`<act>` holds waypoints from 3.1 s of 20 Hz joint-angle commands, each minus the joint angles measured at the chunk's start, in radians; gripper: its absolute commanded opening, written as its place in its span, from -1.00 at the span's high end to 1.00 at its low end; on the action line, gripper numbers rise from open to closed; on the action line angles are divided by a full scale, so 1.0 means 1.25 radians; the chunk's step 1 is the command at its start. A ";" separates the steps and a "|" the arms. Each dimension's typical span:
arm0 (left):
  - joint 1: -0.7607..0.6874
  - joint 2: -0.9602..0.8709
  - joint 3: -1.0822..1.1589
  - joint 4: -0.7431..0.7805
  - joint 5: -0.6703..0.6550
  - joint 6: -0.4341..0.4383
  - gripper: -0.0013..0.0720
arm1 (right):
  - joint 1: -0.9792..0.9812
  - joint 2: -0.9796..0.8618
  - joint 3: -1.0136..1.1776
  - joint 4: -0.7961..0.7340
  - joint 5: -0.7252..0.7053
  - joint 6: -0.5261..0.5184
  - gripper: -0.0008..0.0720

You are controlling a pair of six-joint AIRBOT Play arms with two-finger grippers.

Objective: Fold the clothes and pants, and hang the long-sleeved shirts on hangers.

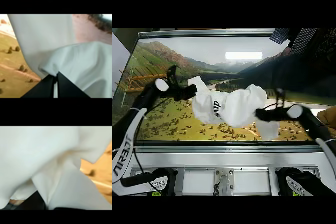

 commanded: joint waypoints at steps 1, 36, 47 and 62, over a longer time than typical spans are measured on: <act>0.029 0.139 0.004 -0.001 -0.050 0.032 0.93 | -0.167 0.059 0.226 -0.302 0.230 0.025 0.93; -0.043 0.317 -0.120 -0.005 0.011 0.017 0.93 | -0.249 -0.074 0.109 0.111 0.037 -0.210 0.93; -0.258 0.690 -0.242 0.001 -0.266 -0.296 0.93 | -0.248 0.145 0.510 -0.285 0.599 -0.006 0.93; -0.100 0.052 -0.121 -0.001 0.041 -0.093 0.56 | -0.109 -0.440 0.708 -0.318 0.214 0.003 0.11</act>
